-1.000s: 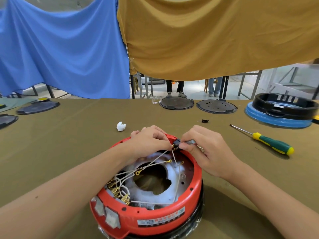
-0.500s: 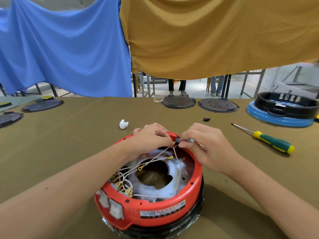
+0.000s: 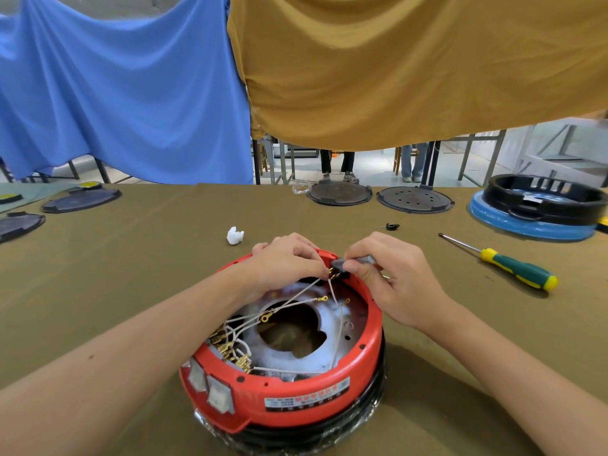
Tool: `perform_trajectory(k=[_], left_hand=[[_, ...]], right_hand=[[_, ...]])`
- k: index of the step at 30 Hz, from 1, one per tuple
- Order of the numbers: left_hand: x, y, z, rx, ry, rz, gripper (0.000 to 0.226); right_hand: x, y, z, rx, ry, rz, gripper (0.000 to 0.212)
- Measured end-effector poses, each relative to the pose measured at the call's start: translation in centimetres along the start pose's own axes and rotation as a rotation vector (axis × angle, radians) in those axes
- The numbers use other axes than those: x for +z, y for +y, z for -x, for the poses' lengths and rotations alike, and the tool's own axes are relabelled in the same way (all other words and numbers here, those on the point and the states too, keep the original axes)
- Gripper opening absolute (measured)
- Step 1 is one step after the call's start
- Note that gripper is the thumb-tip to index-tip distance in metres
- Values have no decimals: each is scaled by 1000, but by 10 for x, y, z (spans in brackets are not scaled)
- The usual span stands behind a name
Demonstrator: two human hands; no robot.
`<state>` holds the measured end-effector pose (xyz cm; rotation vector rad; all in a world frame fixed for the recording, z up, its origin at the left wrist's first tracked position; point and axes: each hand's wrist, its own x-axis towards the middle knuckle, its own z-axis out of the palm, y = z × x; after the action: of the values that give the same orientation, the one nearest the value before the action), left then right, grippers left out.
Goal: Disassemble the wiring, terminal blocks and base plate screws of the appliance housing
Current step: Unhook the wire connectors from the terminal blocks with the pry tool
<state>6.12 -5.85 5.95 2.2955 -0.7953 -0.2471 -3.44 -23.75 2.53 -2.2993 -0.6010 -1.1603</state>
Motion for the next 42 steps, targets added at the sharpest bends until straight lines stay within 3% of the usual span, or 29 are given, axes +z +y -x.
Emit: perform_trajectory(k=[11, 24, 33, 38, 42], left_hand=[[0, -1, 0, -7, 10, 7, 7], [1, 0, -1, 12, 7, -30, 13], [1, -1, -1, -5, 6, -3, 12], [1, -1, -1, 0, 5, 3, 12], [0, -1, 0, -1, -3, 7, 10]], right_hand=[[0, 2, 2, 11, 6, -11, 38], [-10, -2, -7, -208, -89, 106, 24], [1, 1, 4, 27, 54, -23, 26], [5, -5, 5, 199, 111, -258, 11], [4, -3, 6, 170, 94, -237, 11]])
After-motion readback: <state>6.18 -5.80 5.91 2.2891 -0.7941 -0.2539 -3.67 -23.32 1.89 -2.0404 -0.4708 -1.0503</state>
